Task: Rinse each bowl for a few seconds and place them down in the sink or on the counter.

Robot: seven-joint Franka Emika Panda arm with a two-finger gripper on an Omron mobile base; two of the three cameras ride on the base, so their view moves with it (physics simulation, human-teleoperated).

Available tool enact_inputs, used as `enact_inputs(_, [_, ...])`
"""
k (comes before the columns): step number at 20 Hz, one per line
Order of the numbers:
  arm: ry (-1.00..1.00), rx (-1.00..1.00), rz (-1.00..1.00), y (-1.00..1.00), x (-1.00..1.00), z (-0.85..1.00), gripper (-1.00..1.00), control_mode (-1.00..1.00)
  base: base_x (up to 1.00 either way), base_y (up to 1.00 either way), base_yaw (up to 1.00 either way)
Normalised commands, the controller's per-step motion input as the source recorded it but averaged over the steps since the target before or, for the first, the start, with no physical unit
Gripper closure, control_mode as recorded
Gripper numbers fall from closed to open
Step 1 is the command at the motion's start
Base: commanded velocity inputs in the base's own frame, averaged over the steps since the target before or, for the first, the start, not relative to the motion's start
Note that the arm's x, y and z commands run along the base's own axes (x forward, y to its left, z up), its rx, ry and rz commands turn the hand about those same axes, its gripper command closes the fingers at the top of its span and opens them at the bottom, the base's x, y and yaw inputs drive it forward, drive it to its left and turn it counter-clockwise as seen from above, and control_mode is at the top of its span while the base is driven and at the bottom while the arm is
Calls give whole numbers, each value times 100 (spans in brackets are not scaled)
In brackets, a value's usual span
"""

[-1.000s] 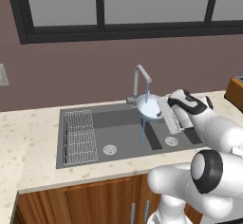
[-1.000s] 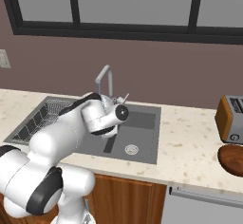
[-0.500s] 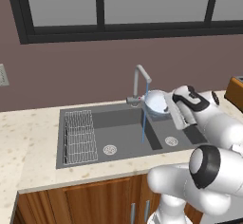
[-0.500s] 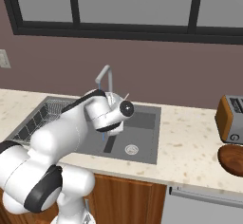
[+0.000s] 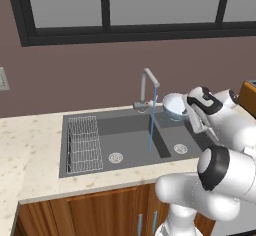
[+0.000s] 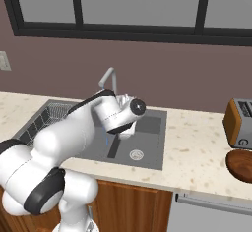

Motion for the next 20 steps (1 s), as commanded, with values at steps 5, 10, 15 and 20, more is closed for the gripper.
enact_inputs(5, [5,5,-6,-55,-9,6,100,-100,0,0,0])
enact_inputs(10, [6,3,-11,-42,-3,6,100,-100,0,0,0])
enact_inputs(15, [8,0,-14,-29,0,2,100,-100,0,0,0])
enact_inputs(20, [4,0,-17,-22,0,0,100,-100,0,0,0])
